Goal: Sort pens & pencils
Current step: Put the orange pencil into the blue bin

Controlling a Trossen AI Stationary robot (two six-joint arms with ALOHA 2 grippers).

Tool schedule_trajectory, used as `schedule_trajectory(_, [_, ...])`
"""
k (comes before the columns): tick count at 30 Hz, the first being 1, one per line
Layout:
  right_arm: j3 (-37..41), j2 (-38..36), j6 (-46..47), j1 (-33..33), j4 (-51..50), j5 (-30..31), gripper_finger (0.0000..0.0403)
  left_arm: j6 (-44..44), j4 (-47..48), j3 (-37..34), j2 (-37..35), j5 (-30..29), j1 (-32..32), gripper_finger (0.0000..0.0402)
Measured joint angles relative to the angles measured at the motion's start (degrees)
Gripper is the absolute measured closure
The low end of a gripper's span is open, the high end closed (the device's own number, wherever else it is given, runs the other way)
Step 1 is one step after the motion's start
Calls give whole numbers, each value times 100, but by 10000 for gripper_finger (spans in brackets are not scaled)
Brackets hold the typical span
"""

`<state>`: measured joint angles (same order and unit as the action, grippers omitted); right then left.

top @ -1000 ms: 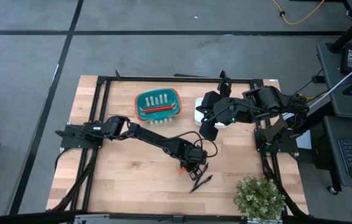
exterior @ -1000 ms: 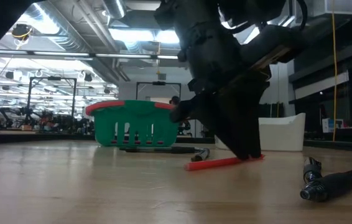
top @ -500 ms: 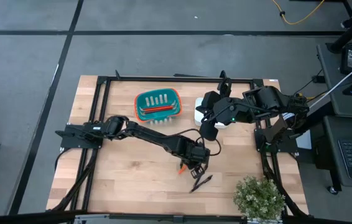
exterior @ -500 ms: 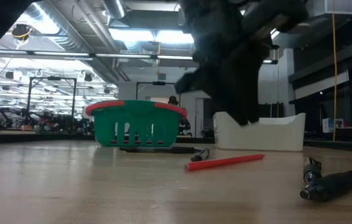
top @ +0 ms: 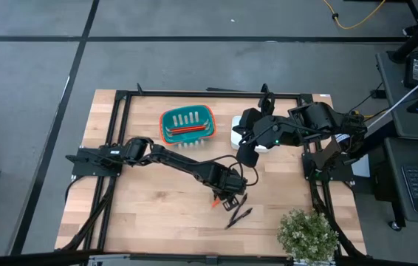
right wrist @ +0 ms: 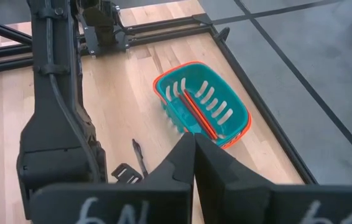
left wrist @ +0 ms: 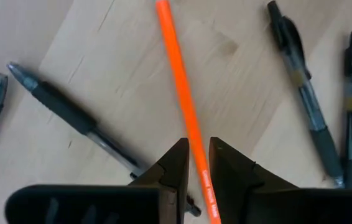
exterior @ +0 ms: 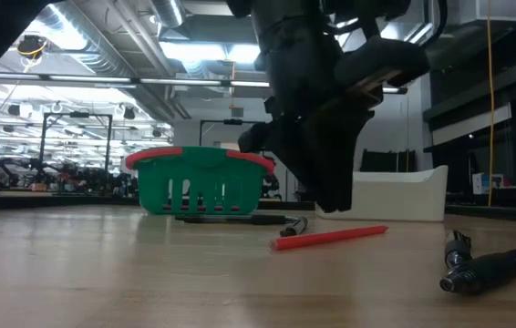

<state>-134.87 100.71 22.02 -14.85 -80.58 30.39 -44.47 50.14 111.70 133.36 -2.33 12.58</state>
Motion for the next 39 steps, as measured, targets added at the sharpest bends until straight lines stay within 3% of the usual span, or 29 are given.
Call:
schedule_trajectory(9, [0, 0, 0, 0, 18, 0, 393, -9, -129, 4, 88, 69, -9, 345])
schedule_trajectory(19, [0, 0, -2, 0, 21, 0, 393, 1, -281, 33, 446, 707, -123, 345])
schedule_trajectory(33, [0, 0, -15, 0, 26, 0, 393, 7, -152, 68, 474, 424, -11, 347])
schedule_trajectory(39, [0, 0, -17, 0, 184, 0, 393, 4, -141, 61, 474, 351, 56, 380])
